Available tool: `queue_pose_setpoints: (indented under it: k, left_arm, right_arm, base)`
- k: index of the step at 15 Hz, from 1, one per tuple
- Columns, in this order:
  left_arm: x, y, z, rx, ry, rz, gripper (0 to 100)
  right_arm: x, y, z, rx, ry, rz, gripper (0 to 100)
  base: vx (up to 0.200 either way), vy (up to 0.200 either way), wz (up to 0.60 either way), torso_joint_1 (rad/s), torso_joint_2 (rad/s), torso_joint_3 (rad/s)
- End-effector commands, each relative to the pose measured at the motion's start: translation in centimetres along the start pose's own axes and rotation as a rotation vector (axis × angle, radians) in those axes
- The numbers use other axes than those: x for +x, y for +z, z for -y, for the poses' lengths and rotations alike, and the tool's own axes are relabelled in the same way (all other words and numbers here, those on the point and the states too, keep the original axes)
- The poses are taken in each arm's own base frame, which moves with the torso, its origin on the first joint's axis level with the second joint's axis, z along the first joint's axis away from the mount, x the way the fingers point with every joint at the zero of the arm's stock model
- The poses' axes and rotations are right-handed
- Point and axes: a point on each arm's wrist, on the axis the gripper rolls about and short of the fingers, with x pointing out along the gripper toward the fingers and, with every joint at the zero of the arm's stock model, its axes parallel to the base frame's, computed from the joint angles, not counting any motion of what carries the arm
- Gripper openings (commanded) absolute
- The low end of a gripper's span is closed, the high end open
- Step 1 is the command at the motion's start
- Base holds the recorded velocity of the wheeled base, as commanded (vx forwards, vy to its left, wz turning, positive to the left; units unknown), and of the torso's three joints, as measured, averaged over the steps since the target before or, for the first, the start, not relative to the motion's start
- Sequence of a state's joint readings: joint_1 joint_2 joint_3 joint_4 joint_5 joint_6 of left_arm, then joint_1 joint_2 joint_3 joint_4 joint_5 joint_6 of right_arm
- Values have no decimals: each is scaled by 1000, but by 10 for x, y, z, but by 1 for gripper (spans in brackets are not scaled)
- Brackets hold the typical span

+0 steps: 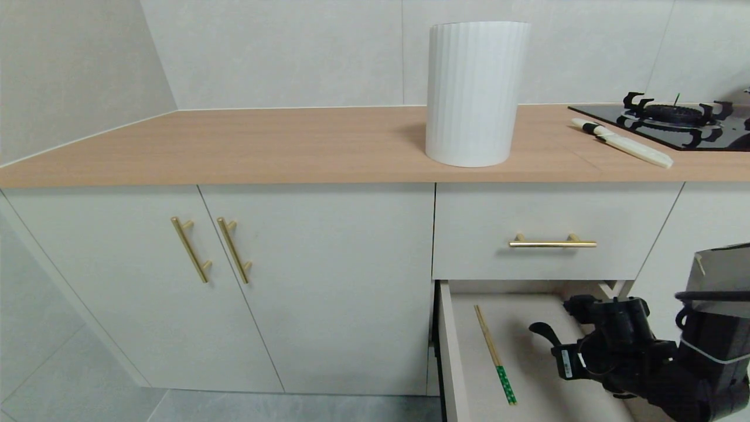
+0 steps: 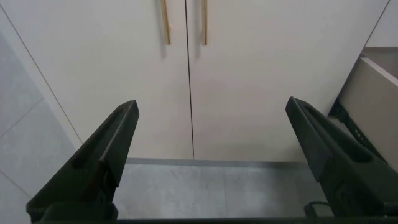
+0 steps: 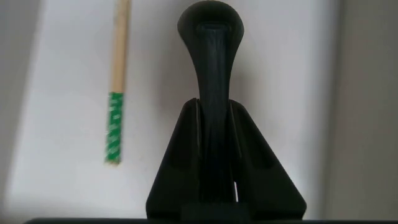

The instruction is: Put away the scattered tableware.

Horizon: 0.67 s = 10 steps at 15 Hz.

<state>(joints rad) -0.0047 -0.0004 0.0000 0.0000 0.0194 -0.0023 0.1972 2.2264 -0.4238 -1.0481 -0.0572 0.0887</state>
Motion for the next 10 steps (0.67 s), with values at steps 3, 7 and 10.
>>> queue_pose_setpoints:
  k: [3, 7, 10]
  left_arm:
    - [0, 0, 0, -1, 1, 0, 100]
    - [0, 0, 0, 1, 1, 0, 100]
    - [0, 0, 0, 1, 1, 0, 100]
  right_arm:
    - [33, -22, 0, -7, -32, -74, 0]
    - [35, -21, 1, -3, -35, -72, 0]
    - [35, -21, 3, 0, -39, -71, 0]
  base:
    - [0, 0, 0, 0, 0, 0]
    - [0, 0, 0, 0, 0, 0]
    - [0, 0, 0, 0, 0, 0]
